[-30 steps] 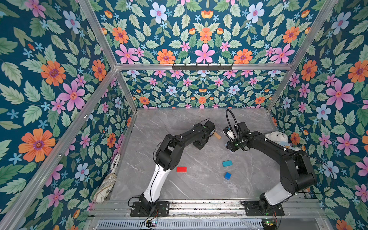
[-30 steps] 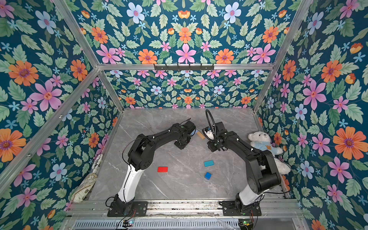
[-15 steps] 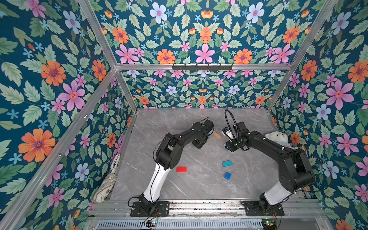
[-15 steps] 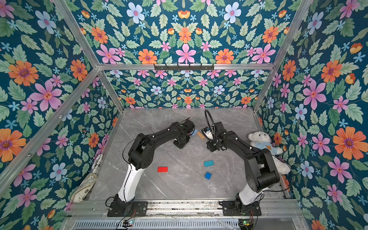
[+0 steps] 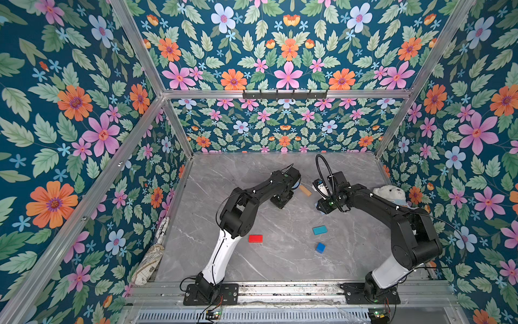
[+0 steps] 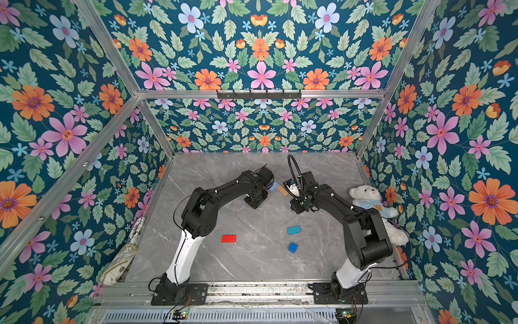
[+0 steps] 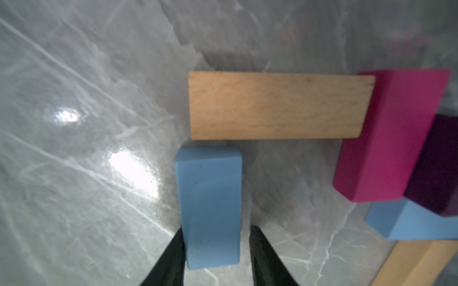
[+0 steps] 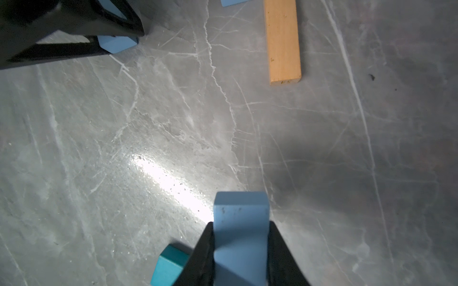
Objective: Assemble a heart with building blocks
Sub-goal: Assemble the building block at the center of the board.
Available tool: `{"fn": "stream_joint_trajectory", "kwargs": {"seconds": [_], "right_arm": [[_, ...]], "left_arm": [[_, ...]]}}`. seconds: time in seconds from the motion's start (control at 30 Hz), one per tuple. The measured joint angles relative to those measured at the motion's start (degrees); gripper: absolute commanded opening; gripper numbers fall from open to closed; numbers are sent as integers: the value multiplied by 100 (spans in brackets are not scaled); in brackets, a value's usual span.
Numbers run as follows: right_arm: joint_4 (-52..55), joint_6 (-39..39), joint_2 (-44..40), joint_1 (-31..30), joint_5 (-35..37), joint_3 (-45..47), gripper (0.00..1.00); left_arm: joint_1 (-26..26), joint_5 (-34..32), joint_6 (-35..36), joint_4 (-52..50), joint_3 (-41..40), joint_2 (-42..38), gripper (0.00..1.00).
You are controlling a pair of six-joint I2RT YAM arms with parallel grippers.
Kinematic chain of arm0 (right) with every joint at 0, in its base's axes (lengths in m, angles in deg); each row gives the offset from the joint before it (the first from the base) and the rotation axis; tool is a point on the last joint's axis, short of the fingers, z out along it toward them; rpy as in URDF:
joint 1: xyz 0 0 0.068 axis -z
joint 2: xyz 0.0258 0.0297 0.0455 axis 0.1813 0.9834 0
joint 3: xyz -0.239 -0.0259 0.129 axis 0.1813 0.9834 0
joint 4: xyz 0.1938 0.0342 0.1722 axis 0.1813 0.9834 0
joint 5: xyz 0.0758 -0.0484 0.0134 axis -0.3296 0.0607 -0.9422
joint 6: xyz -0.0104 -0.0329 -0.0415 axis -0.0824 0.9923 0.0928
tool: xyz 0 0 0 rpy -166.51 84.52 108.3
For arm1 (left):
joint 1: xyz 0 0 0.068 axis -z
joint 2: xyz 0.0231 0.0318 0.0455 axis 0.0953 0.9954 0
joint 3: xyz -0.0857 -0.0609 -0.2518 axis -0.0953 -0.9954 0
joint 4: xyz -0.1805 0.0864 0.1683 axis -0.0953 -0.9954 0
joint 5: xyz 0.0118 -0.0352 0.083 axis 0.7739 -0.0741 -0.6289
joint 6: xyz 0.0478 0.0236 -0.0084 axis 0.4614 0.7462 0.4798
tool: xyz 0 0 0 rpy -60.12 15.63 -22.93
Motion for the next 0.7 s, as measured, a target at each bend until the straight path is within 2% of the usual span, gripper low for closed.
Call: {"fn": "stream_joint_trajectory", "kwargs": {"seconds": [0.17, 0.7], "right_arm": [[-2, 0, 4, 0, 0, 0, 0], [4, 0, 243, 0, -44, -28, 0]], "left_arm": [[-20, 24, 105, -109, 70, 35, 39], [-116, 33, 240, -225, 297, 151, 38]]}}
